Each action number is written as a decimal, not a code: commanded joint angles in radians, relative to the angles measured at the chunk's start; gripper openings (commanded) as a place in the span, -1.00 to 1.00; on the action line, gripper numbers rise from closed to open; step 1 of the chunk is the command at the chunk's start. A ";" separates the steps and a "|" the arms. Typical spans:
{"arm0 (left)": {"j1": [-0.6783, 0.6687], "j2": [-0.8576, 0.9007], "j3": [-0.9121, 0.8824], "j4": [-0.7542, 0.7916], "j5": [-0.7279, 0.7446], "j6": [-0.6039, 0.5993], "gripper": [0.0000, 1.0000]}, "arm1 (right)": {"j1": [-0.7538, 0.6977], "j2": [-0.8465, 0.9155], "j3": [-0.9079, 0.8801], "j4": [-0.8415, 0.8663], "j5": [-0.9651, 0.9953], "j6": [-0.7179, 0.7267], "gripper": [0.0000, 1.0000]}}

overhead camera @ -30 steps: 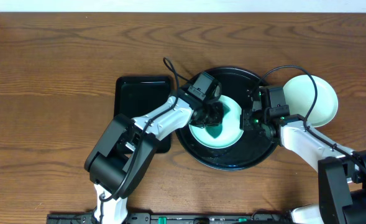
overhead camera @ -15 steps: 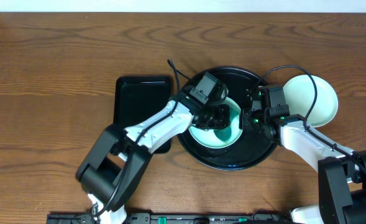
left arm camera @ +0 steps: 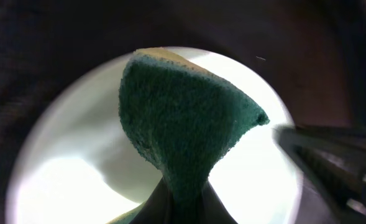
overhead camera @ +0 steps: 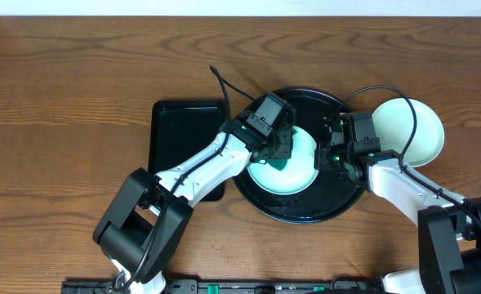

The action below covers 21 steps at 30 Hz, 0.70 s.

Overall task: Clean dirty plates on tray and stack at the side
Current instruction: 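Wipe the sponge across the green smear on the plate, then scrub the plate's left edge with the sponge in the left gripper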

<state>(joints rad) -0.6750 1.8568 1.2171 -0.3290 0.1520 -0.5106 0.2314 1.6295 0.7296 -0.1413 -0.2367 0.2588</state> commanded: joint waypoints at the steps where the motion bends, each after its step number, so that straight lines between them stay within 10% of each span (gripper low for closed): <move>1: 0.005 -0.014 -0.006 -0.005 -0.151 0.032 -0.84 | 0.008 0.009 -0.002 0.003 -0.018 -0.010 -0.97; 21: 0.005 0.064 -0.018 -0.001 -0.247 0.031 -0.84 | 0.008 0.009 -0.002 0.003 -0.018 -0.010 -0.97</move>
<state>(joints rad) -0.6750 1.8942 1.2167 -0.3328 -0.0521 -0.4931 0.2314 1.6299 0.7296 -0.1413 -0.2379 0.2588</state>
